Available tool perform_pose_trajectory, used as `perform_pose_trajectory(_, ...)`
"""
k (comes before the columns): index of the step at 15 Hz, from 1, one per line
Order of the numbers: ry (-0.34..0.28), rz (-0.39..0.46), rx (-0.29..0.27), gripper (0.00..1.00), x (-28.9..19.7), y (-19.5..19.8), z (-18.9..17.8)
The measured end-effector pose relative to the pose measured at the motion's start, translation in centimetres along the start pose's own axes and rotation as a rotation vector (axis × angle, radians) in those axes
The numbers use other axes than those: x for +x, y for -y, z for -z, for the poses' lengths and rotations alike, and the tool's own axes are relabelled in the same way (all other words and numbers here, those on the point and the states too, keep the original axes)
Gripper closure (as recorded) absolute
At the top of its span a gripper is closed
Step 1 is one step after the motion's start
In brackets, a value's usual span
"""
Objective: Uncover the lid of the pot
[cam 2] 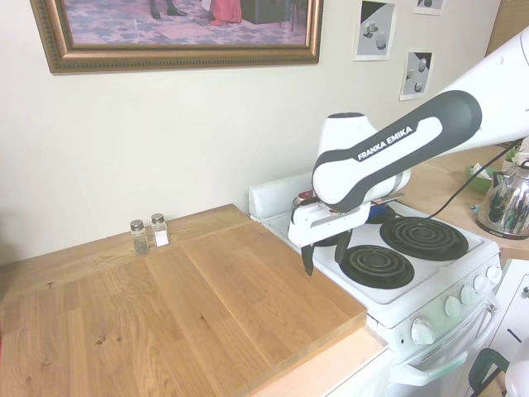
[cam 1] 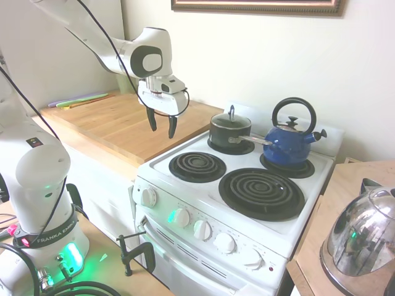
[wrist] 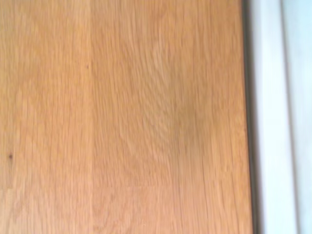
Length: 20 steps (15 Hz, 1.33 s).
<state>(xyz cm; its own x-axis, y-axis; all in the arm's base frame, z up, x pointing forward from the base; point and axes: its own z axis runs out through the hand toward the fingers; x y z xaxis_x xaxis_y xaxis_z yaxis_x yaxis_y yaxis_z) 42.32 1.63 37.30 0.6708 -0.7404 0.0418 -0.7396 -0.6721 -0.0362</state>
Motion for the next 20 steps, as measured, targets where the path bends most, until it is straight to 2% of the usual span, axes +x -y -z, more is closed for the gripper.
perform_pose_trajectory(4, -0.008, -0.019, 0.018, 0.00, 0.6, -0.7, 1.2)
perform_pose_trajectory(9, -0.089, 0.015, 0.131, 0.00, 3.3, -4.5, 10.3)
perform_pose_trajectory(12, -0.117, 0.023, 0.187, 0.00, 7.4, -5.3, 15.6)
perform_pose_trajectory(14, -0.108, 0.044, 0.190, 0.00, 11.2, -5.4, 16.6)
perform_pose_trajectory(18, -0.037, 0.131, 0.152, 0.00, 18.9, -3.6, 14.7)
perform_pose_trajectory(19, -0.006, 0.153, 0.148, 1.00, 20.4, -2.5, 13.7)
perform_pose_trajectory(20, 0.034, 0.178, 0.146, 1.00, 21.8, -1.3, 12.5)
